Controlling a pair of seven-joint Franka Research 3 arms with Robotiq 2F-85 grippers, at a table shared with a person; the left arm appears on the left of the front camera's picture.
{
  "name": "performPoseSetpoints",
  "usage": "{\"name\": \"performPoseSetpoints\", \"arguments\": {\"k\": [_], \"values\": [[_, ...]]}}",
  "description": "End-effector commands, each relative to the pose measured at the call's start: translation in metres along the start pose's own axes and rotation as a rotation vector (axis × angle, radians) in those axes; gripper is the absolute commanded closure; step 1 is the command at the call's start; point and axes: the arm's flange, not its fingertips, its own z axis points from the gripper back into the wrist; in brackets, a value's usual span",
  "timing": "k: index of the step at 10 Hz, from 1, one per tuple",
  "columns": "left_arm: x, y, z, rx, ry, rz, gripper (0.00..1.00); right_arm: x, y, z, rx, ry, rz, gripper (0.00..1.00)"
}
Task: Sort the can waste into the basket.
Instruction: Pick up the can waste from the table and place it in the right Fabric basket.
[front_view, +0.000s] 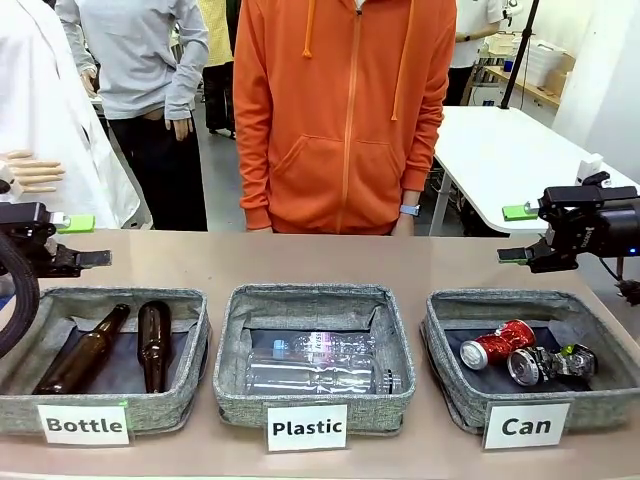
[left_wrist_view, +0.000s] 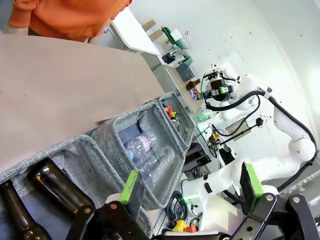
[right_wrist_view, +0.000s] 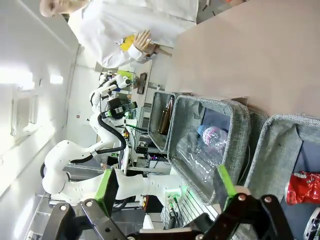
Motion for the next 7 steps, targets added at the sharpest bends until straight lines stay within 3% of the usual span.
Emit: {"name": "performPoseSetpoints", "arguments": {"k": [1,7], "values": [[-0.0007,-0.0025,-0.001,0.003,-0.014,-0.006,0.0,-0.0022,0.001,-0.0017,-0.004,0.011,0.003,0.0],[-0.0007,-0.0025,-0.001,0.003,-0.014,-0.006,0.0,-0.0022,0.001,-0.0017,-0.004,0.011,0.003,0.0]]}}
